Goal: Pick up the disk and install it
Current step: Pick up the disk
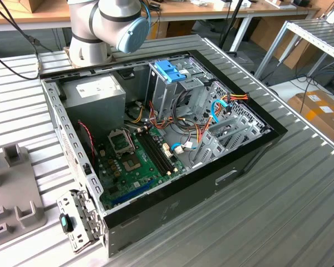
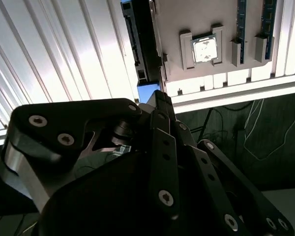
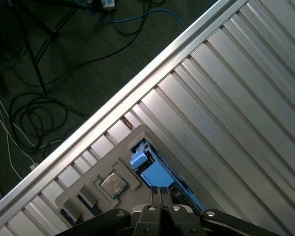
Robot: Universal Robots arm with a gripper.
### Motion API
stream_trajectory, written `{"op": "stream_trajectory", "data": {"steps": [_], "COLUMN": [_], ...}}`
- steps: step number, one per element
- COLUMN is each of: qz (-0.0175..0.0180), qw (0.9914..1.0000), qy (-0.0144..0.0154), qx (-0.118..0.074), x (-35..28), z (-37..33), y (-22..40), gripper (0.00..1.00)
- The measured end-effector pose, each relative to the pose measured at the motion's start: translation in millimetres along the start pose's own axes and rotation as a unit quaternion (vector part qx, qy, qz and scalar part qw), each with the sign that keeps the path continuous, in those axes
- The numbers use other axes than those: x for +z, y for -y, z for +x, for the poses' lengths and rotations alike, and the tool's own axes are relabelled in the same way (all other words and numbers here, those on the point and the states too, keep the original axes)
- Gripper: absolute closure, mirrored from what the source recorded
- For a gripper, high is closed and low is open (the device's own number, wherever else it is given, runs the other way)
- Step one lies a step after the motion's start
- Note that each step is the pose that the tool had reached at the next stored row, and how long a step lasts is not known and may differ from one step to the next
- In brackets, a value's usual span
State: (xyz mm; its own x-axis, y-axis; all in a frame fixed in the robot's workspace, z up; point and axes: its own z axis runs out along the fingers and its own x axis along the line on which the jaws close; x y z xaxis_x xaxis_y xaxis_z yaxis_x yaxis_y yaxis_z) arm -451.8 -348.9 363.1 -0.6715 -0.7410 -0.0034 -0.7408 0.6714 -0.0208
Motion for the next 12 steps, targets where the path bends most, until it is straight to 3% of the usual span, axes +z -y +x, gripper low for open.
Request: {"op": "stream_trajectory", "data": {"steps": [8,10,12], "qz": [-0.0001,-0.0002,-0.0003], "qw": [0.99922,0.99829,0.99682], "qy": [0.0008,0.0012,0.0017], "qx": [-0.039,-0.058,-0.08], "x": [0.1,0.1,0.2], "z": [0.0,-0.1,-0.2], "y": [0.0,0.0,0.2], "gripper": [0.89,0.89,0.89]}}
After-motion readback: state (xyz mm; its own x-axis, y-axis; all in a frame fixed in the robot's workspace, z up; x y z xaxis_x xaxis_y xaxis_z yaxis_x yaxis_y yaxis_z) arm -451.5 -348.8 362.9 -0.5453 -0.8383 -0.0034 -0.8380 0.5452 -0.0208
